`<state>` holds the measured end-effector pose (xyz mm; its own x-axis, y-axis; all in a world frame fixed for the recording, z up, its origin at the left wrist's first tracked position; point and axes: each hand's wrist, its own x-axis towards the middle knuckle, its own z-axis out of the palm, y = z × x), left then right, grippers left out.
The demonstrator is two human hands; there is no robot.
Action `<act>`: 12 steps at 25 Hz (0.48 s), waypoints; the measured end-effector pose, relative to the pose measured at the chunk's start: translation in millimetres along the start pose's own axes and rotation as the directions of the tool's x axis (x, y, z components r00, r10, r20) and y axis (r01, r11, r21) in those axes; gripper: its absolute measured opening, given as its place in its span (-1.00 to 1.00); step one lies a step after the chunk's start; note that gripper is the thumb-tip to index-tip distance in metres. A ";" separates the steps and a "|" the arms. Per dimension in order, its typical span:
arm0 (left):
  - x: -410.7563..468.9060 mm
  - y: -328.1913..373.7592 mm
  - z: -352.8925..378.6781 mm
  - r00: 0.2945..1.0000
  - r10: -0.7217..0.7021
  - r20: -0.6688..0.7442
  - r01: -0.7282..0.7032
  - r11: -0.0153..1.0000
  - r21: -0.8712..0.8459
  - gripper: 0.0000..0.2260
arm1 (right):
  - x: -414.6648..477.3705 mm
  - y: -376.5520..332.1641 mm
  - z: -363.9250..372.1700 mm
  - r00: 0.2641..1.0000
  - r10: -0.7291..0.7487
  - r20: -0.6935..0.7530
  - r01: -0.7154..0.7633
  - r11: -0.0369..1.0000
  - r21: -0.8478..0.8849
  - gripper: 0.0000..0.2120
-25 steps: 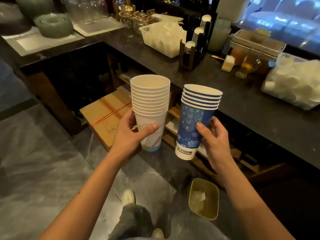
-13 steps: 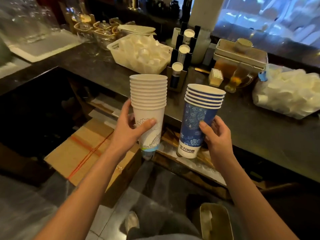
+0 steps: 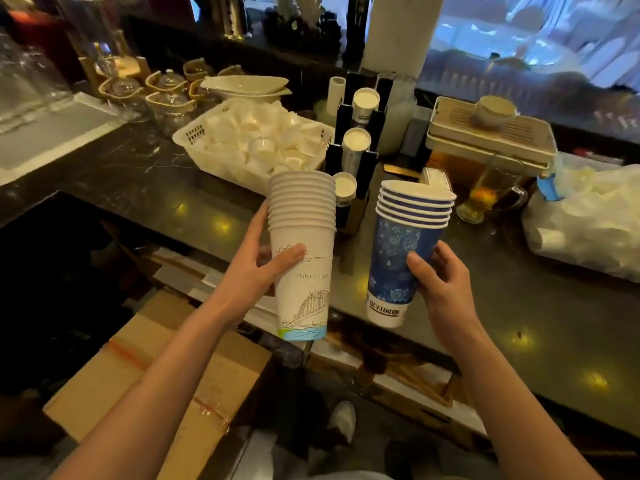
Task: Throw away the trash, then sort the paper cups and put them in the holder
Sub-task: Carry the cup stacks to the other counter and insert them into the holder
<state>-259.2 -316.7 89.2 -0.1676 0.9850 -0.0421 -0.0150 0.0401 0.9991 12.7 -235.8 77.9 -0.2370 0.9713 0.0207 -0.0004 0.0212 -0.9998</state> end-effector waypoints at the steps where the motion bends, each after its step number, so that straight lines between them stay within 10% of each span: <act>1: 17.0 4.3 3.2 1.000 -0.017 0.012 0.017 1.000 0.017 -0.21 | 16.7 -0.8 -5.8 1.000 0.001 0.016 -0.001 1.000 0.015 -0.39; 12: 184.3 50.4 13.7 0.970 -0.165 0.178 0.176 0.983 -0.050 -0.46 | 151.7 1.3 -35.7 1.000 0.010 0.023 -0.011 0.999 0.035 -0.38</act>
<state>-277.3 -130.8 131.9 0.0156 0.9788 -0.2042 -0.0938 0.2047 0.9743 11.5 -80.0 80.0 -0.2593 0.9657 0.0105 -0.0320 0.0023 -0.9995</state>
